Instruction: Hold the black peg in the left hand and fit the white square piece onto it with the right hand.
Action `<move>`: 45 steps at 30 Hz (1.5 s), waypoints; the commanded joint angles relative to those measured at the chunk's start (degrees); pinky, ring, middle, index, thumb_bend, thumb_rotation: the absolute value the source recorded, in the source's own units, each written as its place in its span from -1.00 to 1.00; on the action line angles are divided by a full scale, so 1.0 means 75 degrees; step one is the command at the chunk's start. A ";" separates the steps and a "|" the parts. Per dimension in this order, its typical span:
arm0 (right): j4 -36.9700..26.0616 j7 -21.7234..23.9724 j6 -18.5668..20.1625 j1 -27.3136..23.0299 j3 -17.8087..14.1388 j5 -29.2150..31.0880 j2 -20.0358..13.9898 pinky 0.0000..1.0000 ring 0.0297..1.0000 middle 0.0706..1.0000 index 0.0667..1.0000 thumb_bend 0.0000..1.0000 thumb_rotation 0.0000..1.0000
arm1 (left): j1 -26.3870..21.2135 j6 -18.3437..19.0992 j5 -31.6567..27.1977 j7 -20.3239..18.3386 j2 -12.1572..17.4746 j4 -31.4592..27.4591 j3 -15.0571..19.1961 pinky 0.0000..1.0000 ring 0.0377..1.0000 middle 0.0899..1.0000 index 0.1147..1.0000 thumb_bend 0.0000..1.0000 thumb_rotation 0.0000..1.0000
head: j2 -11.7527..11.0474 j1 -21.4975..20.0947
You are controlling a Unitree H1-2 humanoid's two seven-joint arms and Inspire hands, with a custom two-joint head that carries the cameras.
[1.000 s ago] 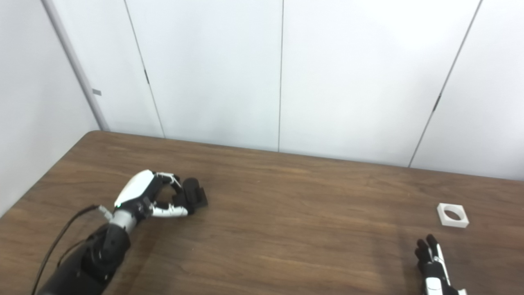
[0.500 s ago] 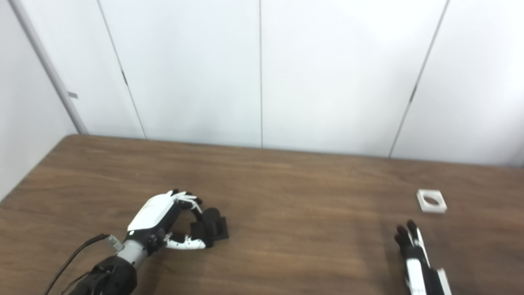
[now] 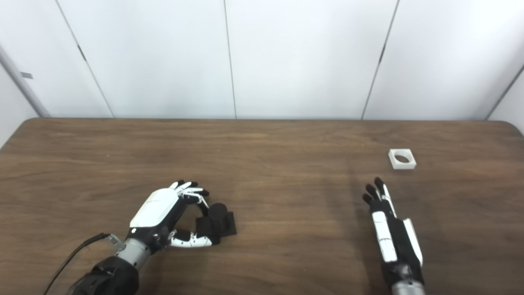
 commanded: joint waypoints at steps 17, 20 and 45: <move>-0.0456 -0.0056 -0.0011 -0.0119 0.0002 -0.0530 -0.0050 0.86 0.84 0.84 0.87 -0.04 0.78 | 0.0187 -0.0495 0.0353 -0.0269 -0.0162 -0.0078 -0.0430 1.00 0.83 0.57 -0.16 0.04 -0.89 | 0.0283 -0.0315; -0.0556 -0.0139 0.0181 -0.0211 -0.0086 -0.0874 -0.0094 0.71 0.78 0.80 0.77 0.00 0.56 | 0.0185 -0.0528 0.0380 -0.0244 -0.0175 -0.0035 -0.0445 1.00 0.83 0.57 -0.16 0.04 -0.89 | 0.0288 -0.0347; -0.0442 0.0255 0.1904 -0.2640 -0.0402 -0.3087 -0.2234 0.73 0.79 0.75 0.31 0.55 -0.49 | 0.0290 -0.1127 0.0419 -0.0007 0.0012 0.0238 -0.0191 1.00 0.77 0.53 -0.16 0.04 -0.90 | -0.0094 -0.2136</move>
